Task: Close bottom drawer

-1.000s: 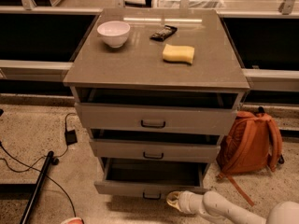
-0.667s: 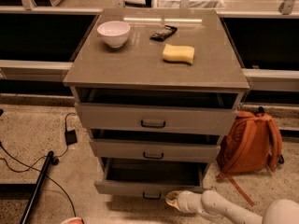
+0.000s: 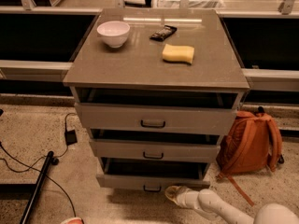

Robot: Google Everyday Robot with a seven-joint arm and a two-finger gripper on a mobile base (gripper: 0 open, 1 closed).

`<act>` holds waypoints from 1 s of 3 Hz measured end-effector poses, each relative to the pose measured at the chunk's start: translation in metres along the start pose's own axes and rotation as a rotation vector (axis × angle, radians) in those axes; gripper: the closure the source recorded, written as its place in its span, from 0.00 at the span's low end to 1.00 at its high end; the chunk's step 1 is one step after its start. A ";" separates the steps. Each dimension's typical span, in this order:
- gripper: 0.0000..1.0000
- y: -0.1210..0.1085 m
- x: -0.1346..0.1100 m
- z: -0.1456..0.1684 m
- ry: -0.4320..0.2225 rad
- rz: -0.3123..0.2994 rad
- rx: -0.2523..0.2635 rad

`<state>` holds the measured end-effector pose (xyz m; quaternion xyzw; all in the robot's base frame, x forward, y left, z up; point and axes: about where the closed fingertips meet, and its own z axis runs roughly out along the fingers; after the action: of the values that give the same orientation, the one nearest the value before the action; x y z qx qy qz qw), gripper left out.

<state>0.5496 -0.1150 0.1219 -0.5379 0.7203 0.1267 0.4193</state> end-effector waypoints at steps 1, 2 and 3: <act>1.00 -0.018 0.000 0.013 -0.016 -0.018 0.065; 1.00 -0.032 -0.005 0.022 -0.041 -0.041 0.127; 1.00 -0.042 -0.013 0.028 -0.069 -0.070 0.165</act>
Offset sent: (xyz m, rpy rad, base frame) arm 0.0610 0.0053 0.0041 0.0154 -0.2133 -0.0905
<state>0.6005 -0.1044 0.1254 -0.5216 0.6943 0.0704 0.4909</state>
